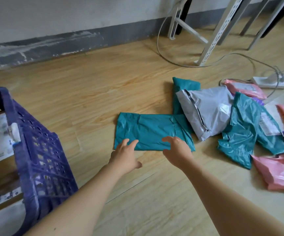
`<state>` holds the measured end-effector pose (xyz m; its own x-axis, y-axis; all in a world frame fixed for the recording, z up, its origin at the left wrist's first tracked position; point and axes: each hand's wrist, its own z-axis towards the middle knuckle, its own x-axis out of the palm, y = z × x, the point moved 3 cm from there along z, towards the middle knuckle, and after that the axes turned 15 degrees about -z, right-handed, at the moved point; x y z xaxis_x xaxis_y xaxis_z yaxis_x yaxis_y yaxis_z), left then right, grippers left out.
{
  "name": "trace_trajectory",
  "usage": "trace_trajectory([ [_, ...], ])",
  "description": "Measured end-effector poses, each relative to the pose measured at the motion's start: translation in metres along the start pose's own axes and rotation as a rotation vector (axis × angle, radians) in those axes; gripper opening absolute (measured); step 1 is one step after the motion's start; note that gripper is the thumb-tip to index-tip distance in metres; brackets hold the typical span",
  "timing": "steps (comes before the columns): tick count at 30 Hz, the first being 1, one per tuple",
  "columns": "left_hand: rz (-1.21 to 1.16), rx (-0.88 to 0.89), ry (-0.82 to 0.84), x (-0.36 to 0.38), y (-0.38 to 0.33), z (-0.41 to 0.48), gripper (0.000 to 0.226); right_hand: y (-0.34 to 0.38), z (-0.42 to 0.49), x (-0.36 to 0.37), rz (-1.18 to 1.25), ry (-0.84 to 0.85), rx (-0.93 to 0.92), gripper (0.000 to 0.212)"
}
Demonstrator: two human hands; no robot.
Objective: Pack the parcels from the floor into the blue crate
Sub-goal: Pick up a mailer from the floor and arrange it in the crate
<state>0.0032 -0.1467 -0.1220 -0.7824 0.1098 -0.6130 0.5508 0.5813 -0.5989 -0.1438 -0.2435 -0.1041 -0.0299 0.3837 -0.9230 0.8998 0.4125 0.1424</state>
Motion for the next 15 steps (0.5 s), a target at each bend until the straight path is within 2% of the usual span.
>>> trace_trajectory([
  [5, -0.162, -0.137, -0.052, 0.0, 0.025, 0.032, 0.095, -0.001, 0.023, 0.033, -0.093, 0.083, -0.033, 0.058],
  [9, -0.589, -0.379, -0.249, -0.003, 0.04, 0.052, 0.095, 0.006, 0.035, 0.057, -0.137, 0.248, -0.066, 0.076],
  [12, -0.865, -0.56, -0.396, 0.001, 0.054, 0.063, 0.081, 0.012, 0.036, 0.08, -0.137, 0.369, -0.067, 0.088],
  [15, -1.061, -0.59, -0.358, 0.008, 0.061, 0.073, 0.059, 0.014, 0.044, 0.079, -0.193, 0.288, -0.081, 0.085],
])
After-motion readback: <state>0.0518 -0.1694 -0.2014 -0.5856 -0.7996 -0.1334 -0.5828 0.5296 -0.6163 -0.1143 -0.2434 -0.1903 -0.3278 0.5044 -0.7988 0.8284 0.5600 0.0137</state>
